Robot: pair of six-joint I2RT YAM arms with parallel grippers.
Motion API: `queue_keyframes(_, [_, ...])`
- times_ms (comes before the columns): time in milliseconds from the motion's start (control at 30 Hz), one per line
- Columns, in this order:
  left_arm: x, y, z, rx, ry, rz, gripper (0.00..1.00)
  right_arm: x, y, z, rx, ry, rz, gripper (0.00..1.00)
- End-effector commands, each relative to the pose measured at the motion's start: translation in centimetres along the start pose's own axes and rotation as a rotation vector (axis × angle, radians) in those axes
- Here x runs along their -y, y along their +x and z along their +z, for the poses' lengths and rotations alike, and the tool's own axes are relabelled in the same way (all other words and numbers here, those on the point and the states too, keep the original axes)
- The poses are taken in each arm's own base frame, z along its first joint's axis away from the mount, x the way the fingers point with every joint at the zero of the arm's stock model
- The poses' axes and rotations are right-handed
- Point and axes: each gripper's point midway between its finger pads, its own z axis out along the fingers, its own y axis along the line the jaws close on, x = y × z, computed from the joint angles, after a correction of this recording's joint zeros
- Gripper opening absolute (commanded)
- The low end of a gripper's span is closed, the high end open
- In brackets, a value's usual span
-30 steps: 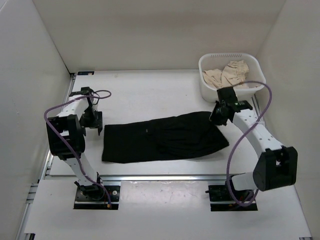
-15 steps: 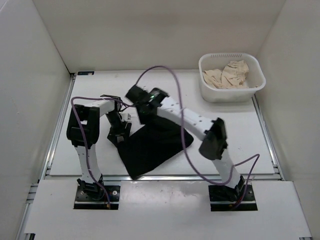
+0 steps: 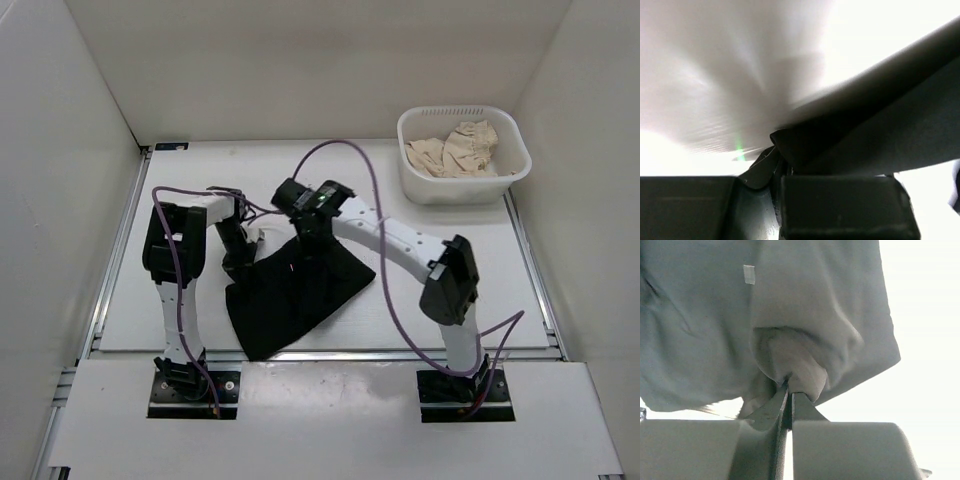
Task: Fold and stack the trousers
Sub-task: Fold the trousers
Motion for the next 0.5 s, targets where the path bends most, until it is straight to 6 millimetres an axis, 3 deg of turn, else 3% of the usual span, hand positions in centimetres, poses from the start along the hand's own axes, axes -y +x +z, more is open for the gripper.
queue_keyframes(0, [-1.5, -7.8, -1.9, 0.245, -0.12, 0.073, 0.14, 5.3, -2.1, -4.7, 0.137, 0.043, 0.1, 0.0])
queue_keyframes(33, [-0.6, -9.7, -3.5, 0.295, -0.122, 0.097, 0.14, 6.1, -2.8, -6.0, 0.183, 0.042, 0.105, 0.0])
queue_keyframes(100, [-0.7, -11.0, -3.7, 0.277, -0.131, 0.092, 0.14, 6.7, -3.5, -7.1, 0.222, 0.057, 0.055, 0.0])
queue_keyframes(133, [0.4, -12.8, -5.4, 0.329, -0.133, 0.116, 0.14, 6.6, -4.0, -8.1, 0.245, 0.036, 0.035, 0.0])
queue_keyframes(200, [0.8, -13.7, -5.0, 0.287, -0.127, 0.117, 0.14, 4.6, -4.7, -9.0, 0.274, -0.007, -0.057, 0.0])
queue_keyframes(233, [1.8, -15.1, -6.5, 0.333, -0.127, 0.138, 0.14, 2.9, -5.5, -9.6, 0.286, -0.063, -0.086, 0.0])
queue_keyframes(300, [2.2, -15.9, -6.6, 0.329, -0.14, 0.146, 0.14, 0.0, -5.8, -10.0, 0.291, -0.127, -0.146, 0.0])
queue_keyframes(333, [2.4, -16.2, -6.5, 0.33, -0.153, 0.155, 0.14, -1.6, -5.9, -8.5, 0.266, -0.144, -0.177, 0.0])
queue_keyframes(367, [2.0, -16.5, -6.4, 0.332, -0.177, 0.151, 0.14, -3.2, -6.7, -9.4, 0.299, -0.185, -0.188, 0.0])
queue_keyframes(400, [2.0, -16.5, -6.4, 0.332, -0.177, 0.151, 0.14, -4.7, -7.1, -8.0, 0.284, -0.217, -0.185, 0.0])
queue_keyframes(467, [1.4, -16.2, -6.0, 0.316, -0.198, 0.144, 0.14, -6.8, -7.8, -7.5, 0.305, -0.273, -0.168, 0.0])
